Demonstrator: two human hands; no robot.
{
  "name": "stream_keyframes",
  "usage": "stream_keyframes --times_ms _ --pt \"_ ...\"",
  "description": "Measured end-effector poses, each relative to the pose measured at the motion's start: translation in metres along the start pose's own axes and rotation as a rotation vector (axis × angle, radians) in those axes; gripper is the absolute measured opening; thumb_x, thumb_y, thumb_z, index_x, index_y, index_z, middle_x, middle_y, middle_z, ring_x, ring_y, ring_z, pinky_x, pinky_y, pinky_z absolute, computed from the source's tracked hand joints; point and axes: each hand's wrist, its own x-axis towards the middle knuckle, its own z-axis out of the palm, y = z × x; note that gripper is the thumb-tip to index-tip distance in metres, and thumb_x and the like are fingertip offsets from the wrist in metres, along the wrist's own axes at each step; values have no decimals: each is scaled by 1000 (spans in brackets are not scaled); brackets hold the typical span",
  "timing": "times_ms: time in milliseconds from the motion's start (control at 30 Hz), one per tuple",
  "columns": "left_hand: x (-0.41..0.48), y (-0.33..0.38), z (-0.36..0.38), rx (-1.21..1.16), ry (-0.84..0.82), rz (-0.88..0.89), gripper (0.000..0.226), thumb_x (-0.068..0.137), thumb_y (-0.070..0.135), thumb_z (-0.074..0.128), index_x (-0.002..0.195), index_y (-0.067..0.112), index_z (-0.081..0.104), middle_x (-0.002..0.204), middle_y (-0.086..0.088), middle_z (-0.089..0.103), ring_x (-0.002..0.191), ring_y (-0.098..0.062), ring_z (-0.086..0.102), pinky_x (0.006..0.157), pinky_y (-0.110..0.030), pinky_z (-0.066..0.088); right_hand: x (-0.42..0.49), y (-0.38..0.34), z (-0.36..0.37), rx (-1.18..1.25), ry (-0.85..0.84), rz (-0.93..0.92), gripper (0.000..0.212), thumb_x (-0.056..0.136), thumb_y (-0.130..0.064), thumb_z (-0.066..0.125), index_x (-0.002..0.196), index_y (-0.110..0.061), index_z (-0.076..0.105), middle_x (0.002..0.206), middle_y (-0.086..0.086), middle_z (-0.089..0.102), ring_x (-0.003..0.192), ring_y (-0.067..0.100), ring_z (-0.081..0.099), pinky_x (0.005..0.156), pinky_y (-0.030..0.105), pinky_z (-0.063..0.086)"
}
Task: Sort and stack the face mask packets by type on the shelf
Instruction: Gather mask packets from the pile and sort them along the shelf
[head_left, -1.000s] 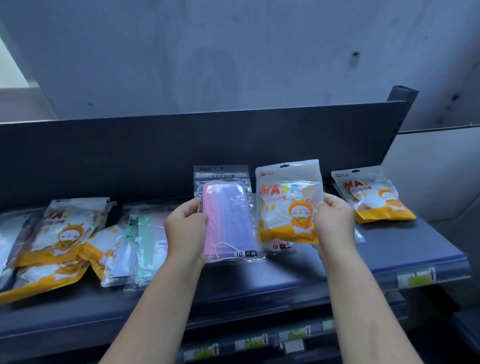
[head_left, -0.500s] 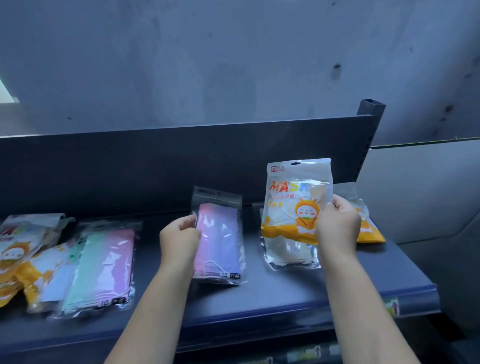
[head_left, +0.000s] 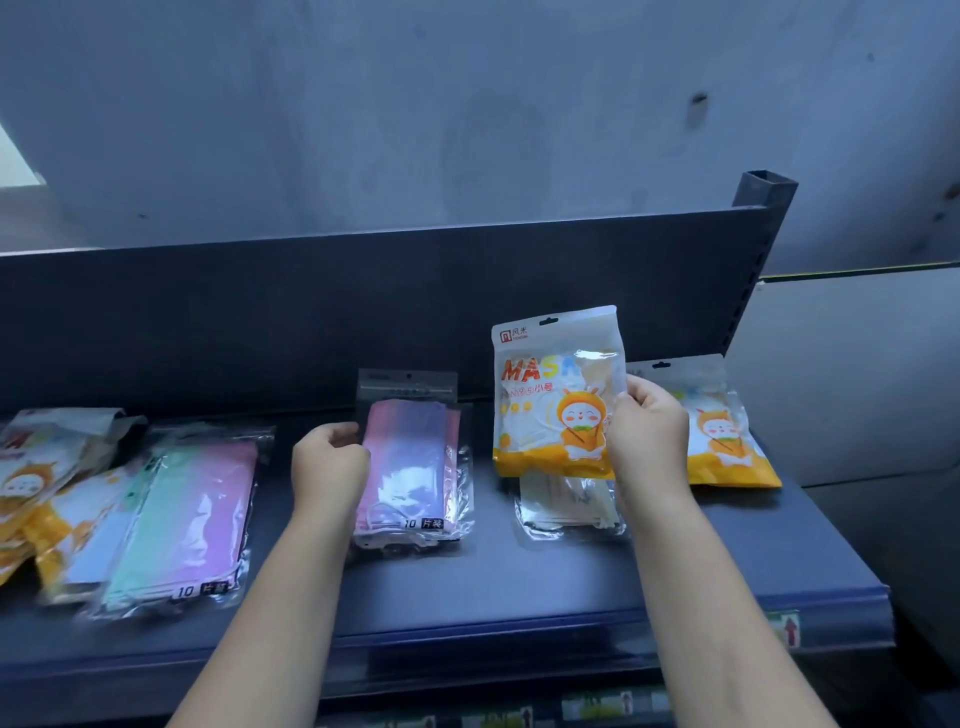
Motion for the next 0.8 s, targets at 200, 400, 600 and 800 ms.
stream_keyframes --times_ms 200,400,600,800 --pt "12 -4 0 -13 -32 -69 46 83 -7 58 124 9 70 116 -13 71 110 -31 66 92 -37 53 -3 -7 11 27 -26 -2 33 94 -14 45 90 -17 77 97 25 75 76 43 69 73 76 55" --pt "2 -3 9 94 -92 -20 44 78 3 54 116 16 71 105 -8 75 95 -32 71 85 -43 60 -6 -13 17 29 -41 53 36 104 -10 46 94 -18 80 90 10 81 90 38 78 77 62 64" --pt "-11 0 13 345 -55 150 39 83 13 51 118 19 68 112 -3 70 106 -33 61 83 -38 51 -9 -18 19 22 -94 68 38 104 -6 48 86 -20 79 89 7 82 85 26 79 78 54 66" --pt "-51 33 42 163 -158 324 20 97 26 56 103 21 74 101 6 76 103 -21 68 83 -34 59 4 -9 5 134 -157 183 34 104 -1 51 94 -20 78 77 -2 82 76 18 80 62 35 62"
